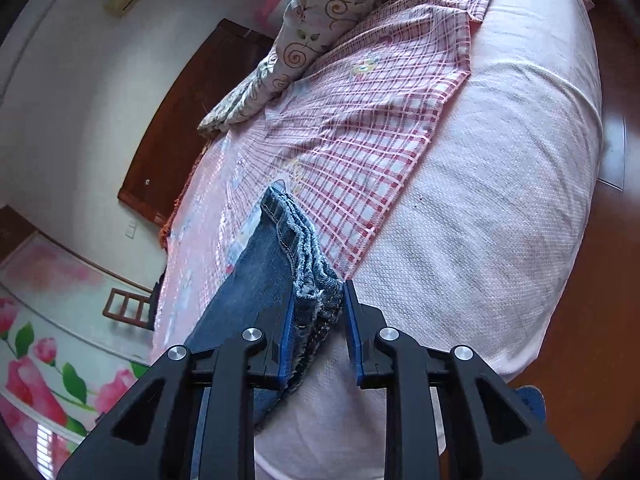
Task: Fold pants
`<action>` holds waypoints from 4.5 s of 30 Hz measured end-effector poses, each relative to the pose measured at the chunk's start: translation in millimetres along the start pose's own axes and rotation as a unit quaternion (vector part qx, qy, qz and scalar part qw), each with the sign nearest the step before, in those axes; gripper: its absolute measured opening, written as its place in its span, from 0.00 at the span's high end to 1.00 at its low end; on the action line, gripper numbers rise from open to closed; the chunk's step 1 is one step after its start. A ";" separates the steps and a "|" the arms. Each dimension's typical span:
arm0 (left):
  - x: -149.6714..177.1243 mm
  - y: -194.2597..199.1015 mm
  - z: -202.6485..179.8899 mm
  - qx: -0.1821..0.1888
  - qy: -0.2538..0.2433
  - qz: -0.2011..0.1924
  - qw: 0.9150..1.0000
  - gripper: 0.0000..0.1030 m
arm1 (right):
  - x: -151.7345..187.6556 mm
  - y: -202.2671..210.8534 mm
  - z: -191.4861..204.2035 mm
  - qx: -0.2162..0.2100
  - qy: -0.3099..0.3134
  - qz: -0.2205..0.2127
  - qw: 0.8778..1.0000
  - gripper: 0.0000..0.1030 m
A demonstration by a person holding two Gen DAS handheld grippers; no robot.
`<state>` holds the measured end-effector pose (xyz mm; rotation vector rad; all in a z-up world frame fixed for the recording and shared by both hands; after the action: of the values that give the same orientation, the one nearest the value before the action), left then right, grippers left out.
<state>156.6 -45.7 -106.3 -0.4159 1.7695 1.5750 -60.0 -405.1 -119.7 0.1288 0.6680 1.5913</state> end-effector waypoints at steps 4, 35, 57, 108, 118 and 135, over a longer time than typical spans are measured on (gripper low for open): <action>0.0 0.2 1.0 0.003 0.002 -0.002 1.000 0.02 | -0.7 6.6 15.0 -0.003 0.011 -0.006 1.000 0.79; 19.7 42.1 76.5 -0.043 0.027 -0.016 0.999 0.02 | 243.7 -142.8 202.0 -0.088 0.168 0.259 0.947 0.80; 49.2 42.4 117.2 0.037 0.102 -0.088 0.990 0.02 | 361.0 -140.4 218.2 -0.074 0.406 0.297 0.861 0.77; 158.1 151.4 295.5 -0.035 0.223 -0.074 0.971 0.02 | 360.2 -163.5 237.2 0.008 0.491 0.167 0.855 0.57; 162.5 149.1 308.5 0.066 0.272 -0.126 0.952 0.03 | 361.1 -164.1 238.0 0.020 0.493 0.162 0.854 0.57; 159.1 138.3 308.7 0.149 0.299 -0.067 0.940 0.03 | 360.5 -164.9 239.3 0.021 0.490 0.162 0.856 0.57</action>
<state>47.3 311.6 -114.6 -0.9149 2.3317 1.1176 139.3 12.8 -112.0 -0.6197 1.5281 1.9308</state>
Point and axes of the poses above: each gripper's, at about its wrist camera, not at the fingertips, and y roughly against the way its jaws point, z to its left, x to its underside, the point moved 4 cm from there along -y, roughly the way its jaws point, and after that the axes turned 11 degrees about -y, right-handed, at the moved point
